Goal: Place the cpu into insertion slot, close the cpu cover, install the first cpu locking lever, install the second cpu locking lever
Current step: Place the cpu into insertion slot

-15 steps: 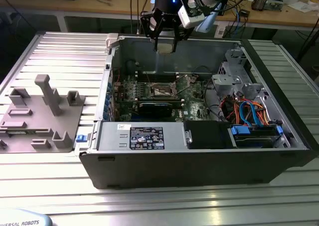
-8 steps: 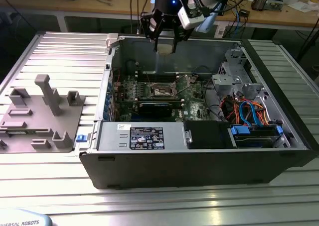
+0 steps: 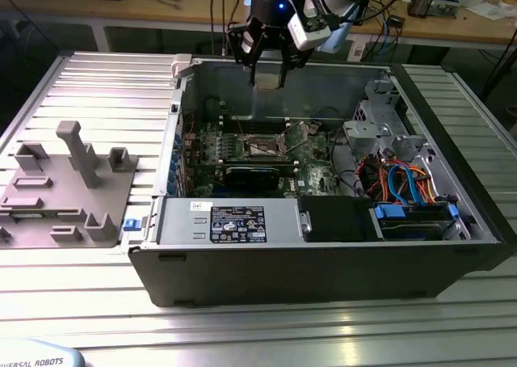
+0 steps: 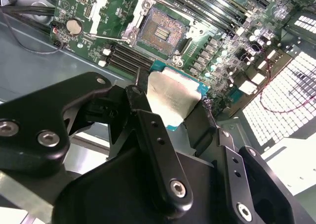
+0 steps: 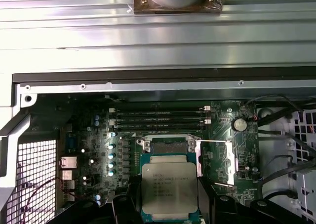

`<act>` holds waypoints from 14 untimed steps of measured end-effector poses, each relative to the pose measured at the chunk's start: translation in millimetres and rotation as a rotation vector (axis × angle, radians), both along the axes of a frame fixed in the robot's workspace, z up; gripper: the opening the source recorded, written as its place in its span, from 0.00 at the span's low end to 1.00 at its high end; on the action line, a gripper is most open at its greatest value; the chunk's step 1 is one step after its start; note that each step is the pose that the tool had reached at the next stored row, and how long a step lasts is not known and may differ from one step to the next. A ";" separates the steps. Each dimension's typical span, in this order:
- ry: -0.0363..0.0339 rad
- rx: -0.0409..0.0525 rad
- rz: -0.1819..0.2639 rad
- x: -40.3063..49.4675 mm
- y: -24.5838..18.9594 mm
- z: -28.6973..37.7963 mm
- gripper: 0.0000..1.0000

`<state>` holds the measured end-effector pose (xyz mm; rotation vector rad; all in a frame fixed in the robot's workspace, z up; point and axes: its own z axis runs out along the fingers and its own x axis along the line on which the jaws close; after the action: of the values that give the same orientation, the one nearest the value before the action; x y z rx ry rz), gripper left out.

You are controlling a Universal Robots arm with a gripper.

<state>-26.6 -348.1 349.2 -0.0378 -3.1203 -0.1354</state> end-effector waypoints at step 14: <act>0.0001 -0.0031 0.004 1.3 0.0 -5.1 0.54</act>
<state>-25.3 -348.1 344.1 -0.0312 -3.1203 -0.1305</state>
